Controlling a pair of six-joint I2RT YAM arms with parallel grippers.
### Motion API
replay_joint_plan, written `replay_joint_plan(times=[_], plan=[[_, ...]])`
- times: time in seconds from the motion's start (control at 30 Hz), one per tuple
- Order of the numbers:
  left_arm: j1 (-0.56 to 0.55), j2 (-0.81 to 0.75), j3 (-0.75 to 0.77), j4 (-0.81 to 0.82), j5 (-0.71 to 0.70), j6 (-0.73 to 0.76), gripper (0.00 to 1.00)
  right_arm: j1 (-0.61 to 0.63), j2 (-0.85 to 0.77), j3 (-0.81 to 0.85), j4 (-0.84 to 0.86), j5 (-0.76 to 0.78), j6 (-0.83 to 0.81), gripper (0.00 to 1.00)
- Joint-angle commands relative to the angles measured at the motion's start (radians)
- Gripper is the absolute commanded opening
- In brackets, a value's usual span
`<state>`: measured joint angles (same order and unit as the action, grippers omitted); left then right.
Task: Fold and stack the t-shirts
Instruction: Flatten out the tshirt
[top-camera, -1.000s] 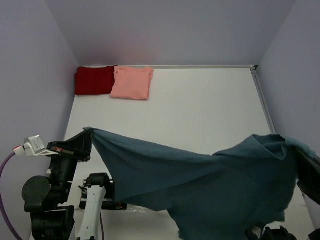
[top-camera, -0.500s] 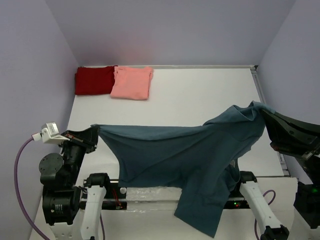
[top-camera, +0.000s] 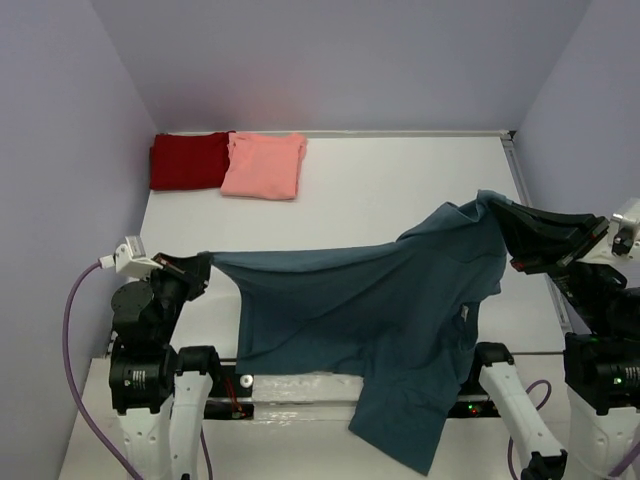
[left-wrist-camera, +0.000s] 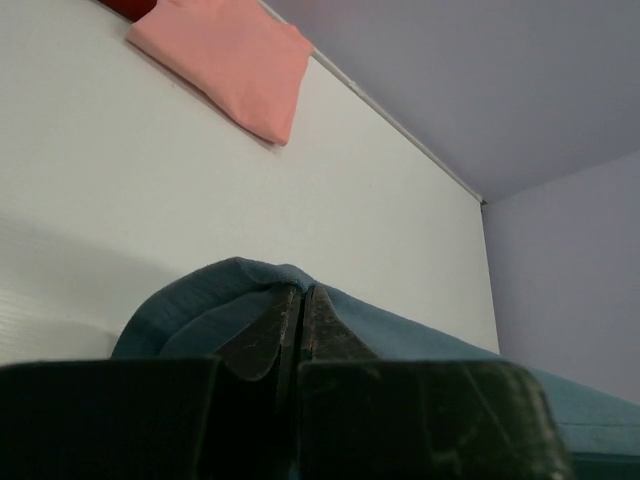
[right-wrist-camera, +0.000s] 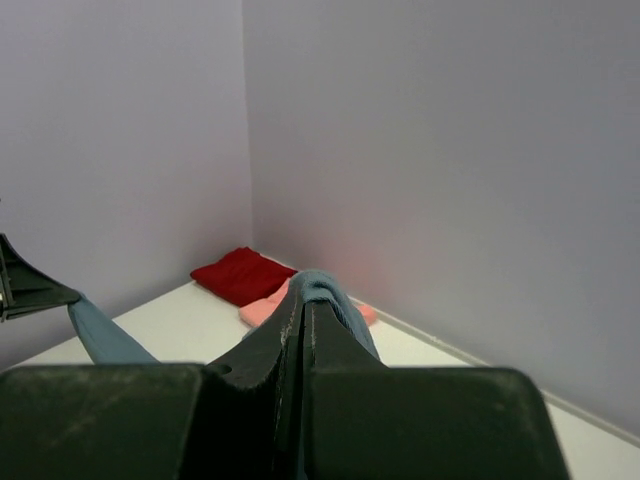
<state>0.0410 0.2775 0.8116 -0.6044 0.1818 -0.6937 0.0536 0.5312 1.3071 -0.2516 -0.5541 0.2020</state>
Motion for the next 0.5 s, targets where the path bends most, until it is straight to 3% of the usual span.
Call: replay_joint_plan(times=[0.0, 0.47], plan=[[0.005, 0.003, -0.026, 0.117, -0.002, 0.006, 0.0, -0.001, 0.01, -0.025, 0.087, 0.033, -0.007, 0.0], [0.005, 0.097, -0.184, 0.293, -0.002, 0.01, 0.0, -0.001, 0.116, -0.242, 0.227, 0.051, 0.014, 0.0]])
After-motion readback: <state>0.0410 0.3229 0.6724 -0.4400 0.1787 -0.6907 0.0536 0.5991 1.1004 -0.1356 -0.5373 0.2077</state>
